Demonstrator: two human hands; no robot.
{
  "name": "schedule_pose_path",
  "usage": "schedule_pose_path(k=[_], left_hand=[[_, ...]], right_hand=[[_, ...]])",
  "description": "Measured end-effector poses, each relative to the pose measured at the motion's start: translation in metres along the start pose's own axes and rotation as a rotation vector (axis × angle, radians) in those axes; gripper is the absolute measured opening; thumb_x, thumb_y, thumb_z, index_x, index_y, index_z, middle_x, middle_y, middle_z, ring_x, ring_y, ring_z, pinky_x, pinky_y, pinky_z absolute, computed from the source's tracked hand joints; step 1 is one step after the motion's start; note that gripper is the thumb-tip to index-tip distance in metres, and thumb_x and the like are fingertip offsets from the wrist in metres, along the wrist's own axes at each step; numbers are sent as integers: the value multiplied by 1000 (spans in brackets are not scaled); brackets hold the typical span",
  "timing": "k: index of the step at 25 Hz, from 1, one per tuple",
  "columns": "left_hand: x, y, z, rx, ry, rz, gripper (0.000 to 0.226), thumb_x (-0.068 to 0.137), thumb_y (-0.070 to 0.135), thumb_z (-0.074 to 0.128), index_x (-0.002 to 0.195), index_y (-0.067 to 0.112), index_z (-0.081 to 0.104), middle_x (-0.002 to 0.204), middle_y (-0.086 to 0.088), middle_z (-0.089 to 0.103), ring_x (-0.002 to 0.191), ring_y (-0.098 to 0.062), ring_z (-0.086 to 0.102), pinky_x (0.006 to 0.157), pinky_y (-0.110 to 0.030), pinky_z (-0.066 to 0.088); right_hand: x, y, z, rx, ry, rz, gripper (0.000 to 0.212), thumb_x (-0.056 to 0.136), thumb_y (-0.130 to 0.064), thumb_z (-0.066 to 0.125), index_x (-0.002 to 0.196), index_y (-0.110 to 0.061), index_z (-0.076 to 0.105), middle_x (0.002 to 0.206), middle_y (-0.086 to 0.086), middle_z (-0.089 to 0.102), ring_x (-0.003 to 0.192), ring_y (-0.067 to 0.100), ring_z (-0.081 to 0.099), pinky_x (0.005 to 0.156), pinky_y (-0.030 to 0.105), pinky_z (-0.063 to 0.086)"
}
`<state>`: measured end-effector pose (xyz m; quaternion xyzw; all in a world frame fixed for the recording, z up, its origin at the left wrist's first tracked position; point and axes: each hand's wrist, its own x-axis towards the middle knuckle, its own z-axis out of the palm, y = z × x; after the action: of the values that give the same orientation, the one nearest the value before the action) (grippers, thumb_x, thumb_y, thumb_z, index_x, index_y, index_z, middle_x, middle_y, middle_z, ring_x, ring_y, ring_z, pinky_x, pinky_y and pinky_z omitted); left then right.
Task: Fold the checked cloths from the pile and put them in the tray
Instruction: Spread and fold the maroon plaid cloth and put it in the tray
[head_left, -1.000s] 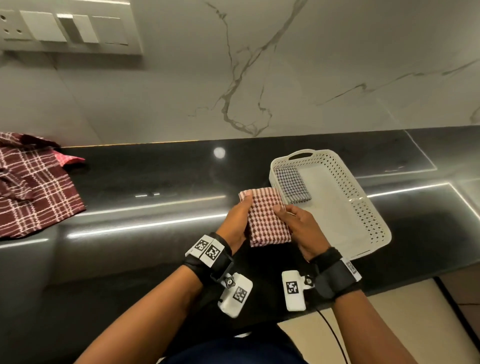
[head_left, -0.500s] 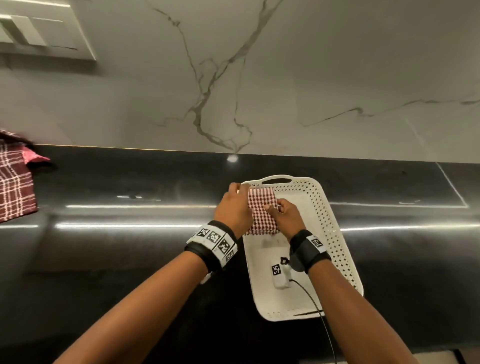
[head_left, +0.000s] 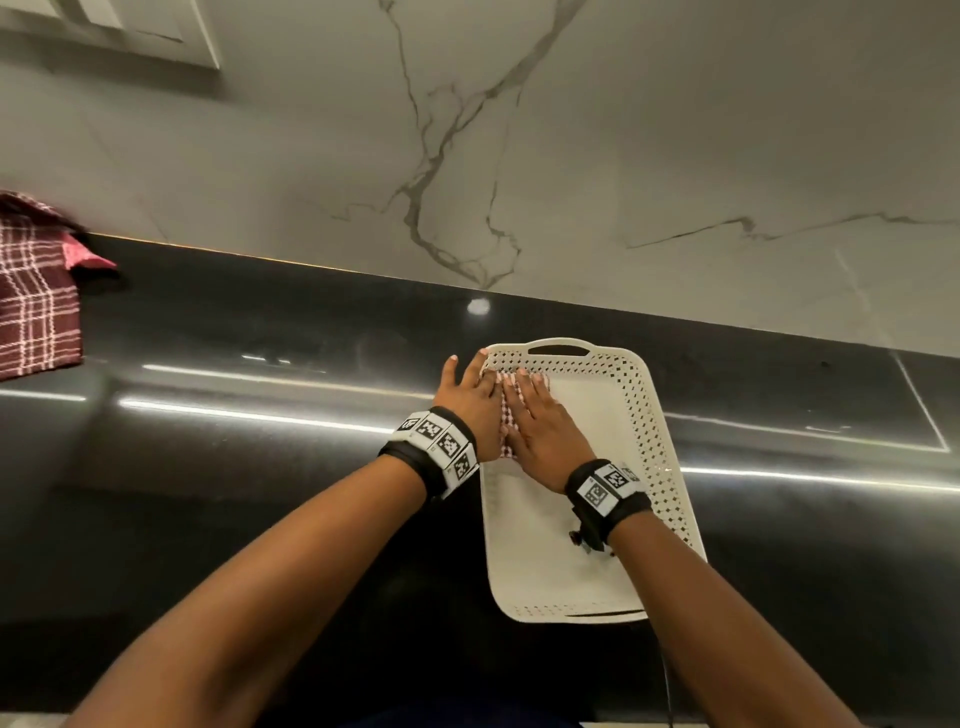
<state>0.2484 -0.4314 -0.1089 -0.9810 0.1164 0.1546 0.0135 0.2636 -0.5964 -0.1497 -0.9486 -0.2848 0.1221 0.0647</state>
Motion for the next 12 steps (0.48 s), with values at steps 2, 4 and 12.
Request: schedule_pose_path(k=[2,4,12], left_hand=[[-3,-7,-8,-67,19,41,85,90,57,45,156,13,15,164,-9,15,152,-29,-4,119,-60,-3],[-14,-20,-11,-208,84,108,72,92,46,48,153,15,24,162,-7,20,152,-27,2,120,-57,1],[-144,-202,31,-609,294,28,43,94,34,59,133,16,55,136,-5,57,135,-24,40,114,-30,26]], right_hand=[[0,-9,-12,54,-2,37,65,105,-36,36,159,-14,6,167,10,-1,154,28,-5,125,44,10],[1,-20,-32,189,57,69,62,102,-29,49,156,-10,26,164,12,18,153,29,11,125,39,13],[63,-220,-76,637,442,87,18,92,-23,68,110,-19,70,102,-6,71,97,14,65,89,29,51]])
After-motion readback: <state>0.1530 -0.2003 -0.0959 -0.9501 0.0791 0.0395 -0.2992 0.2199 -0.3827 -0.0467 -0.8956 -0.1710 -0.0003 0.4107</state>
